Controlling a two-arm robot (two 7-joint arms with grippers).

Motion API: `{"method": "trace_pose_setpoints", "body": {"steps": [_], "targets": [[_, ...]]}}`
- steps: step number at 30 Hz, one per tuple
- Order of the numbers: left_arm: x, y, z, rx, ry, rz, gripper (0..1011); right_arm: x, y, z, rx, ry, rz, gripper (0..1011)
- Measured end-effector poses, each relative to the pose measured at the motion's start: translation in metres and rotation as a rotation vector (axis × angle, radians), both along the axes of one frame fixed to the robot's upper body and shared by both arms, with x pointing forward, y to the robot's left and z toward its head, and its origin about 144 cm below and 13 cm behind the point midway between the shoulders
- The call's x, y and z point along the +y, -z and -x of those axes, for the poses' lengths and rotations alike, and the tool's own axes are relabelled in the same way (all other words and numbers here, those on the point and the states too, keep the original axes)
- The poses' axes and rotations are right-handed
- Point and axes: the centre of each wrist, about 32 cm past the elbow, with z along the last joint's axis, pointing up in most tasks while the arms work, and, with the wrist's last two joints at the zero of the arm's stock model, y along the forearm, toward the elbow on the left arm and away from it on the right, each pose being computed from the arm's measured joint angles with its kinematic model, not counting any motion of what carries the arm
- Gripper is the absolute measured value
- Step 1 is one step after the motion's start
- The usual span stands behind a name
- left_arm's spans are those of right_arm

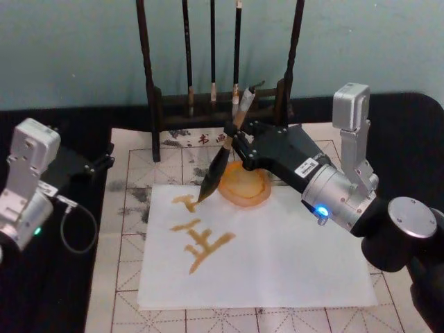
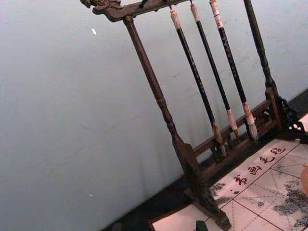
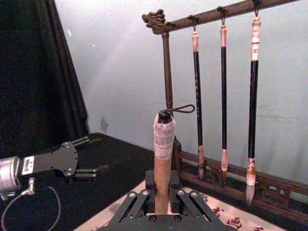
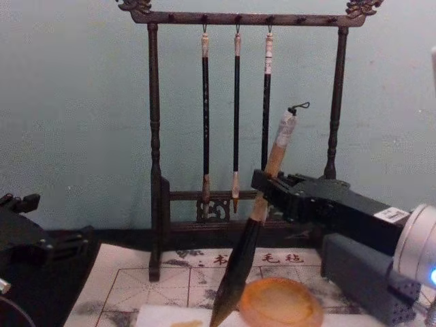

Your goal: Pick up the brush from the inkstone, write on the paper, then place the brush back to its original position.

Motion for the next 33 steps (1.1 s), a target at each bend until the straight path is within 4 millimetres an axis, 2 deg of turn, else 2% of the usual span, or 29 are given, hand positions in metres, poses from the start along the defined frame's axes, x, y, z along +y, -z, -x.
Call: {"method": "trace_pose_setpoints", "body": {"steps": [13,25,33], "targets": [[0.0,0.0,0.0,0.0,0.0,0.0,1001,-0.009,-0.015,0.004,0.001,0.011,-0.057,185],[0.0,0.0,0.0,0.0,0.0,0.0,1001,-0.037,-0.035,0.002,0.133,0.079,-0.211,185],[0.0,0.0,0.0,0.0,0.0,0.0,1001,-0.053,-0.038,-0.002,0.25,0.14,-0.304,185]]}}
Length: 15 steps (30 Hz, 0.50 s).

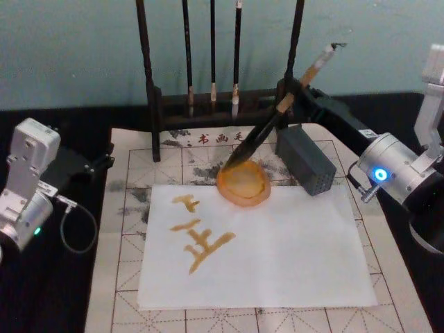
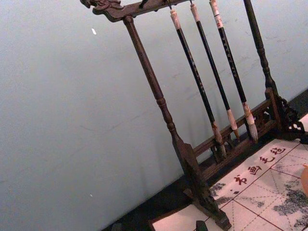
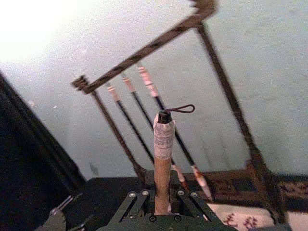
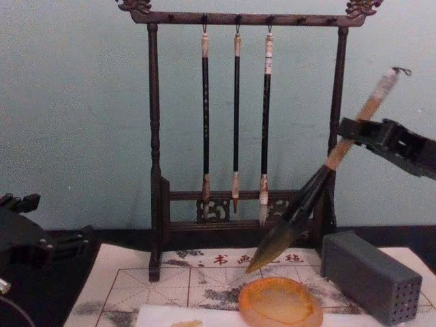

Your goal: Pick up the brush from the inkstone, write on the paper, then place the brush back to its original position.

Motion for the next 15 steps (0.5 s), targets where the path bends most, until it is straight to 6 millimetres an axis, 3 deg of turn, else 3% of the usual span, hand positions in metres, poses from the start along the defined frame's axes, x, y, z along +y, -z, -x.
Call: {"method": "trace_pose_setpoints", "body": {"steps": [15], "targets": [[0.0,0.0,0.0,0.0,0.0,0.0,1001,-0.016,0.01,-0.01,0.195,0.095,-0.104,185]]}}
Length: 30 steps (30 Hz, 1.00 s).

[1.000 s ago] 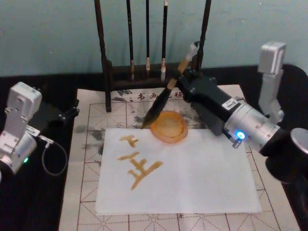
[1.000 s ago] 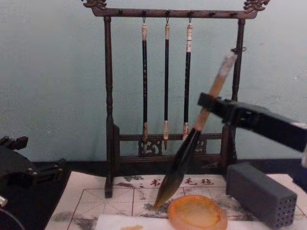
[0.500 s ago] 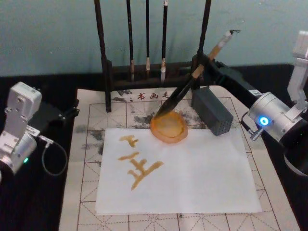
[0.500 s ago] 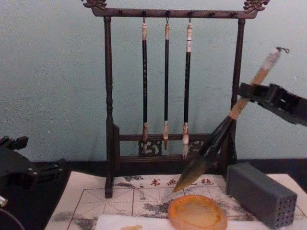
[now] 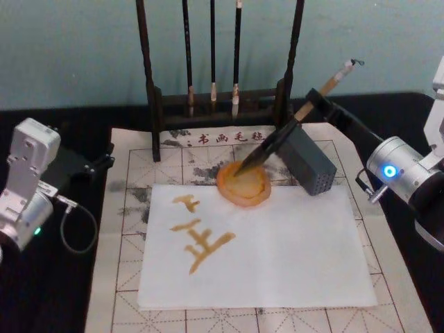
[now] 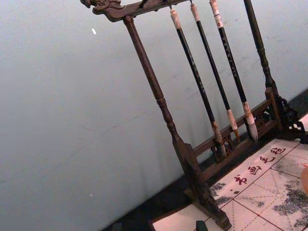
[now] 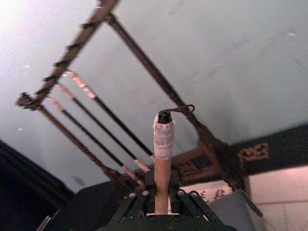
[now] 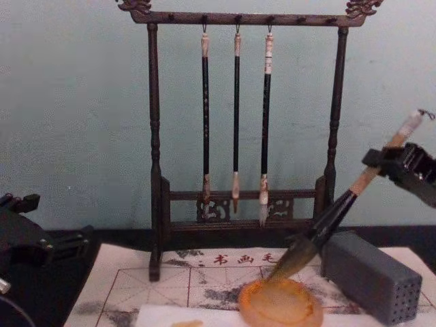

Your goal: Pick up the brush from the inkstone, write on the paper, then place the brush back to its original position.

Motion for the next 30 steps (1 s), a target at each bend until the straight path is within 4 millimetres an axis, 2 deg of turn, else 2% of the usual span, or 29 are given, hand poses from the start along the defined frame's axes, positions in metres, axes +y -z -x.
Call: {"method": "trace_pose_setpoints", "body": {"steps": [18,30], "targets": [[0.0,0.0,0.0,0.0,0.0,0.0,1001,0.004,0.012,-0.018,0.184,0.068,-0.113,185],[0.0,0.0,0.0,0.0,0.0,0.0,1001,0.004,0.014,-0.023,0.243,0.088,-0.154,185]]}}
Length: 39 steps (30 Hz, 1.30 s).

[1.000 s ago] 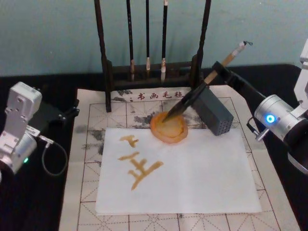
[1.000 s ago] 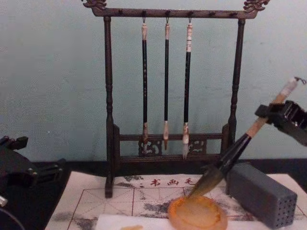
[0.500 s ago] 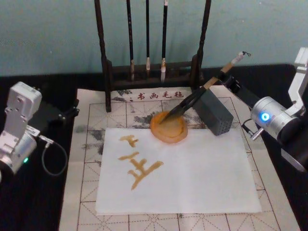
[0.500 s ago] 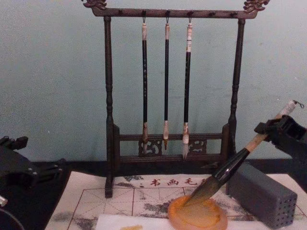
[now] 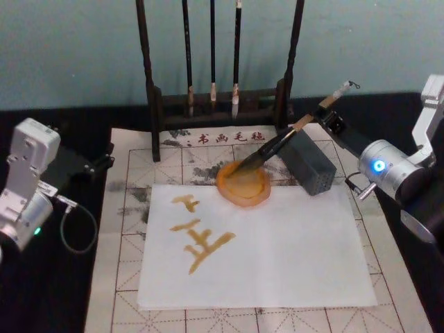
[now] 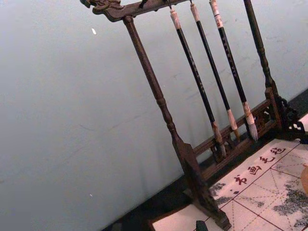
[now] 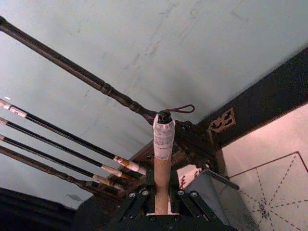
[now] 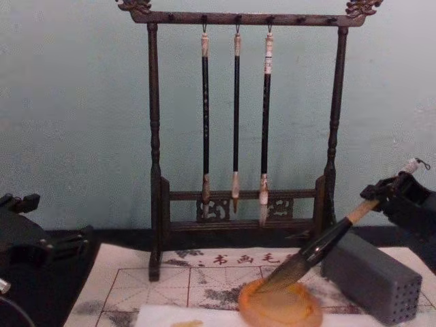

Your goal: Pick up the brush from the inkstone, write on the paper, then place the brush back to its original position.

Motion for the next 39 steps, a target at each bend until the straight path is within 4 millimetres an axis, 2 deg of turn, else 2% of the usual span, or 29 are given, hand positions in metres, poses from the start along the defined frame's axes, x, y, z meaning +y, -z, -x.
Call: {"method": "trace_pose_setpoints", "body": {"steps": [39], "targets": [[0.0,0.0,0.0,0.0,0.0,0.0,1001,0.009,0.012,0.004,0.073,0.079,-0.043,185]]}}
